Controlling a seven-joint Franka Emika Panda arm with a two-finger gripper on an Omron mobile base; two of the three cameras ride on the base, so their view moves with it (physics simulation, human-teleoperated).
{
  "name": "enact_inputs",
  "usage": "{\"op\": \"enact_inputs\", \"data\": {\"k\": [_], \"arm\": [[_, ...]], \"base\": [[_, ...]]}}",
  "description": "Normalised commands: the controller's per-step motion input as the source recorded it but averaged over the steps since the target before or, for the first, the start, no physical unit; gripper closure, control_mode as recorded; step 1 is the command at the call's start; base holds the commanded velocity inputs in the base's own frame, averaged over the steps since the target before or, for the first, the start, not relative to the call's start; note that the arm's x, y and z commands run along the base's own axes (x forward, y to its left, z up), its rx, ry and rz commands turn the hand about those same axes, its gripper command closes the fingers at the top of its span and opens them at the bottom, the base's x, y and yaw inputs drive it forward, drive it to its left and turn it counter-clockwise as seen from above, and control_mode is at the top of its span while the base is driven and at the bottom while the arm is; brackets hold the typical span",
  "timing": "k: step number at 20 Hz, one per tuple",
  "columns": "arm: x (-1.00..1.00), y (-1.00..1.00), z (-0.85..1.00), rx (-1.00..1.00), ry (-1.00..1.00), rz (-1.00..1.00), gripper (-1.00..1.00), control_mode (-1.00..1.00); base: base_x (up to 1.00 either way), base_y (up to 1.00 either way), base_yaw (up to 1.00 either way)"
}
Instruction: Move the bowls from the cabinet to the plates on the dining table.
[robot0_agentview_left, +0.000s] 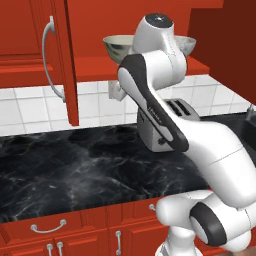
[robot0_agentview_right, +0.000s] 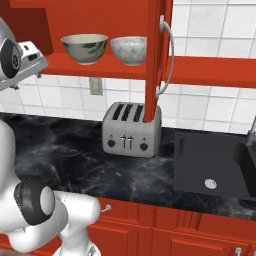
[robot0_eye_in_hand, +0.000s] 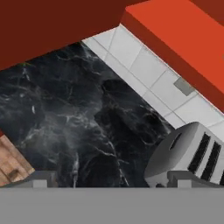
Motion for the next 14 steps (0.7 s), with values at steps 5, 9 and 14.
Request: {"op": "enact_inputs", "data": {"k": [5, 9, 14], "arm": [[0.15, -0.51, 0.25, -0.2, -0.08, 0.0, -1.0, -1.0], [0.21, -0.34, 0.15, -0.22, -0.06, 0.0, -1.0, -1.0], [0.2, -0.22, 0.06, -0.24, -0.06, 0.0, -1.0, -1.0]], "base": [[0.0, 0.0, 0.0], [0.0, 0.0, 0.0], [0.0, 0.0, 0.0]]}}
